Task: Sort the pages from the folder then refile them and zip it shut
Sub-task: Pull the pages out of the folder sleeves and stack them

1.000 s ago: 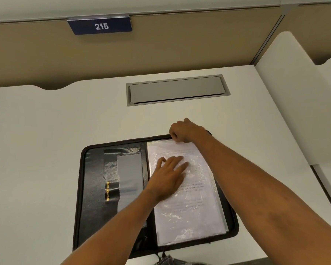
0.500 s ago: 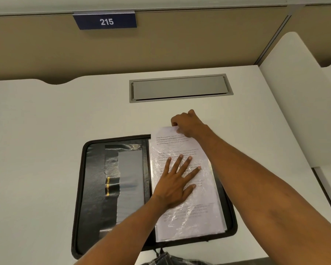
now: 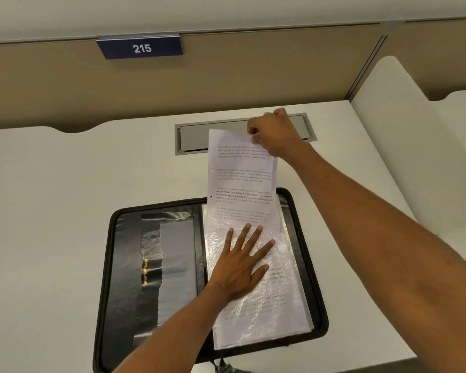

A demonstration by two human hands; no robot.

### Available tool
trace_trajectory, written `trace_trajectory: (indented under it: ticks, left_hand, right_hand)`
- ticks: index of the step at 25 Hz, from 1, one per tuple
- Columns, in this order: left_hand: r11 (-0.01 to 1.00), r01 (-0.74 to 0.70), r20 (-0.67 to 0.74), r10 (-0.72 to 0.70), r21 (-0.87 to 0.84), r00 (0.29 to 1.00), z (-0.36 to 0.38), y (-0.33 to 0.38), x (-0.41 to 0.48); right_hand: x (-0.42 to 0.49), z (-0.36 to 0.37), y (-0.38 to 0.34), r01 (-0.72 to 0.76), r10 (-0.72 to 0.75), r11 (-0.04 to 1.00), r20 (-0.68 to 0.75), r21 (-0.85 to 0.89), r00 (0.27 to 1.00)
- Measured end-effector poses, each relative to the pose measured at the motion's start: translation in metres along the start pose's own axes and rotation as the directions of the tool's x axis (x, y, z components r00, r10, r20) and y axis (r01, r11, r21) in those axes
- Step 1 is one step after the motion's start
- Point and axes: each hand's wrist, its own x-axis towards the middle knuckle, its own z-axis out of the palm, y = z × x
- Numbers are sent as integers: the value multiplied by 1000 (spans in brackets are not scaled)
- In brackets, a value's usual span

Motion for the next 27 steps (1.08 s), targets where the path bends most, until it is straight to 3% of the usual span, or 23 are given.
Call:
trace_trajectory:
  ticks: [10, 12, 14, 15, 17, 18, 19, 21, 23, 27]
  left_hand:
    - [999, -39, -2, 39, 22, 999, -1, 3, 1]
    - [998, -35, -94, 40, 46, 995, -7, 3, -2]
    - [990, 96, -303, -124, -107, 945, -17, 0, -6]
    - [933, 187, -398, -305, -308, 865, -28, -4, -7]
    - [659, 226, -407, -660, -717, 632, -62, -19, -12]
    - [528, 179, -360, -752, -830, 552, -80, -32, -16]
    - [453, 133, -328, -791, -882, 516, -97, -46, -20]
    - [424, 77, -326, -788, -902, 523, -124, -76, -32]
    - [415, 23, -327, -750, -910, 574, -141, -97, -50]
    - [273, -133, -296, -736, -953, 609, -158, -113, -85]
  right_hand:
    - [-18, -97, -31, 111, -75, 986, -264, 122, 962]
    - [-29, -108, -43, 151, -115, 983, -287, 105, 951]
    - [-44, -114, -57, 191, -161, 979, -295, 73, 942]
    - [-51, -115, -64, 209, -183, 976, -295, 58, 938]
    - [-63, -115, -76, 236, -212, 970, -278, 56, 937]
    - [-68, -115, -83, 240, -218, 969, -252, 59, 943]
    - [-72, -114, -90, 243, -226, 969, -220, 53, 949]
    - [-78, -111, -105, 262, -255, 965, -171, 21, 952]
    - [-83, -112, -121, 273, -266, 961, -146, 35, 953]
    - [-81, -108, -145, 248, -211, 911, -145, 330, 967]
